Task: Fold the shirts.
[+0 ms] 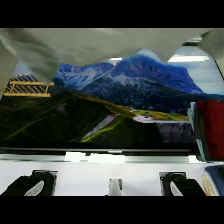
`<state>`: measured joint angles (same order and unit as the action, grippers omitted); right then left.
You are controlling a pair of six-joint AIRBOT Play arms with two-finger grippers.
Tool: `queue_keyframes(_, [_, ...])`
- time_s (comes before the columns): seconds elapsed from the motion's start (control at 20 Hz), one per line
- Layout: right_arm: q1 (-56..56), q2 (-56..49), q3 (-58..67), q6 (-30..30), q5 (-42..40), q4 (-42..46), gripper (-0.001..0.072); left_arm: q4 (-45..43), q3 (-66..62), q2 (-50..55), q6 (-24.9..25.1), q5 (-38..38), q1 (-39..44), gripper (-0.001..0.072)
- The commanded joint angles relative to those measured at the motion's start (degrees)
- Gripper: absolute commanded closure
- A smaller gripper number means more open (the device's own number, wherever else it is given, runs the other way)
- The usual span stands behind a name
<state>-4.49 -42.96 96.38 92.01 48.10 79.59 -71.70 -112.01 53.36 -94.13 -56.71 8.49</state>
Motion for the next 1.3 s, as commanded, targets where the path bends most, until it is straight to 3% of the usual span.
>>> queue_keyframes(0.0, [-0.02, 4.96, 1.4, 1.92, 3.1, -0.68, 0.0687, 2.05, -4.46, -1.53, -1.01, 0.72, 1.18, 0.0675])
queue_keyframes(0.15, [-0.02, 3.82, 1.33, 1.81, 11.87, 1.2, 0.0687, 1.62, -0.61, -1.44, 0.17, -1.9, 1.16, 0.0674])
queue_keyframes(0.35, [-0.02, -3.85, -0.11, 1.03, 23.17, 6.03, 0.0687, -4.5, 11.69, -0.74, 2.01, -15.04, 1.16, 0.0673])
queue_keyframes(0.55, [-0.02, -18.16, -5.33, 0.98, 21.84, 4.28, 0.0687, -2.23, 32.89, -0.72, 1.99, -17.86, 1.18, 0.0673])
queue_keyframes(0.75, [-0.02, -36.46, -7.58, 1.99, 13.81, -6.21, 0.0687, 3.5, 51.49, -0.55, 1.9, -2.16, 1.18, 0.0673])
queue_keyframes(0.9, [-0.02, -45.31, -7.58, 10.01, 10.4, -13.92, 0.0687, 5.62, 53.88, 2.82, -1.29, 4.35, 1.18, 0.0673])
queue_keyframes(1.0, [-0.02, -48.22, -7.58, 13.11, 8.04, -17.99, 0.0687, 5.77, 53.77, 5.79, -1.31, 7.5, 1.18, 0.0674])
queue_keyframes(1.25, [0.0, -49.24, -7.56, 12.79, 4.39, -19.28, 0.0686, 5.77, 51.87, 12.11, -1.31, 20.59, 1.09, 0.0673])
